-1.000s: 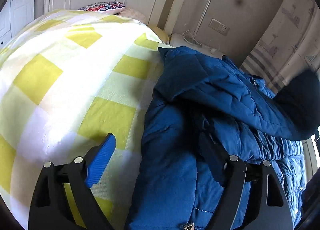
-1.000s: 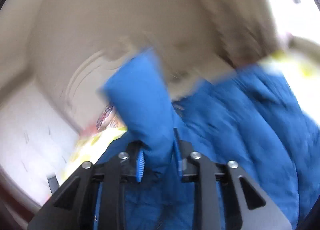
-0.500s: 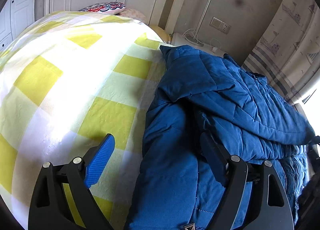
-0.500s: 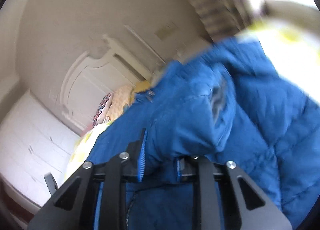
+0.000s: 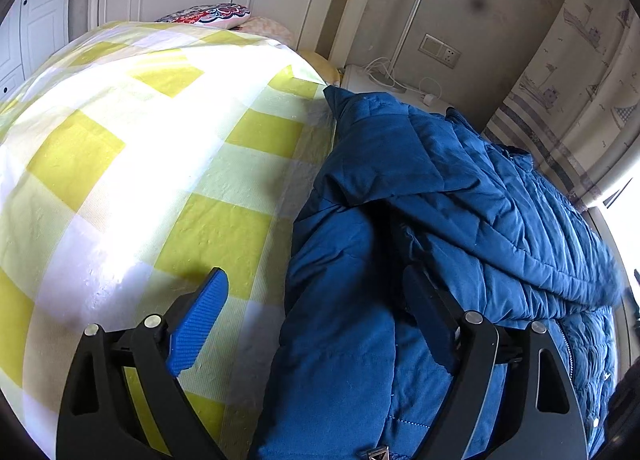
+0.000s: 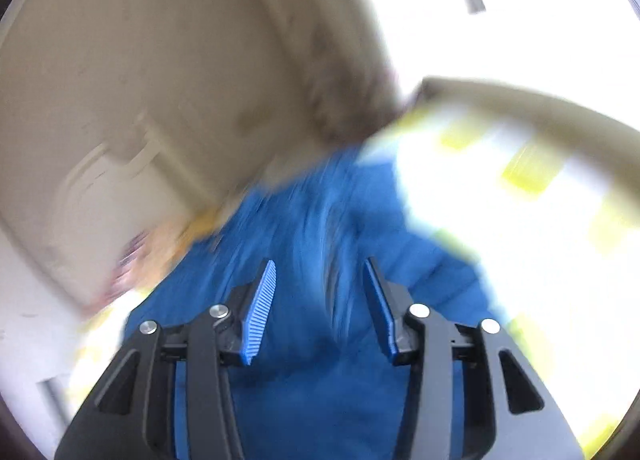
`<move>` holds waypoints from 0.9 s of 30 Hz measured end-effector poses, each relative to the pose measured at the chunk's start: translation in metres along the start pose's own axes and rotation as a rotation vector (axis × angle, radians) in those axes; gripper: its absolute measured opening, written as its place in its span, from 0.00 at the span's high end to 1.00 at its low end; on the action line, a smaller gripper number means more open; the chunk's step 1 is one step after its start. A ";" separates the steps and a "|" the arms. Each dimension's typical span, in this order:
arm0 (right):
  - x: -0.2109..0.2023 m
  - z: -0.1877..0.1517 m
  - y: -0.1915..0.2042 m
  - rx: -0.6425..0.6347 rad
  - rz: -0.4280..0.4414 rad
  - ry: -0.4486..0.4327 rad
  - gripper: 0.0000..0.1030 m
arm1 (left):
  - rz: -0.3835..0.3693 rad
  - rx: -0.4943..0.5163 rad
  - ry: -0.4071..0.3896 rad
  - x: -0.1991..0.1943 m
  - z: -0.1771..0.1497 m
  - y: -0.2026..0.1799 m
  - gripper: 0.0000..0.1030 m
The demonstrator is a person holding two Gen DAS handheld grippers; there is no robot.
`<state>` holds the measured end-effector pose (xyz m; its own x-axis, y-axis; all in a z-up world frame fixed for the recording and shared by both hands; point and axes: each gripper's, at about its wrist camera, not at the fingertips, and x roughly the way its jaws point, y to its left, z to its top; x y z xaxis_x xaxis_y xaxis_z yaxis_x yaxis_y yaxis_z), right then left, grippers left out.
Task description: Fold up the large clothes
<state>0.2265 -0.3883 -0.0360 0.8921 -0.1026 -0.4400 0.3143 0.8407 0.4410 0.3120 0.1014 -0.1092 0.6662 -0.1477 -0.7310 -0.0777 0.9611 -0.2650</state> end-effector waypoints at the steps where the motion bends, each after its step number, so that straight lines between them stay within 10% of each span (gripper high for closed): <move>1: -0.007 0.005 0.013 -0.069 0.013 -0.043 0.55 | 0.001 0.000 0.000 0.000 0.000 0.000 0.22; 4: 0.002 0.006 0.051 -0.266 0.057 0.001 0.55 | 0.002 0.001 0.001 0.000 0.000 -0.001 0.22; 9: 0.082 -0.034 0.060 -0.427 -0.032 0.310 0.55 | 0.005 -0.004 -0.001 -0.001 -0.001 0.000 0.21; 15: 0.090 -0.039 0.055 -0.410 0.054 0.333 0.36 | 0.034 0.069 -0.078 -0.032 0.009 -0.021 0.21; 21: 0.095 -0.036 0.066 -0.445 0.048 0.336 0.28 | -0.134 0.287 -0.165 -0.063 0.047 -0.111 0.08; 27: 0.097 -0.037 0.061 -0.414 0.106 0.340 0.21 | -0.038 0.377 0.081 0.056 0.025 -0.145 0.05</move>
<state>0.3199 -0.3268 -0.0807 0.7350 0.1145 -0.6683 0.0128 0.9831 0.1825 0.3792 -0.0403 -0.0961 0.6015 -0.1883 -0.7764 0.2339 0.9707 -0.0542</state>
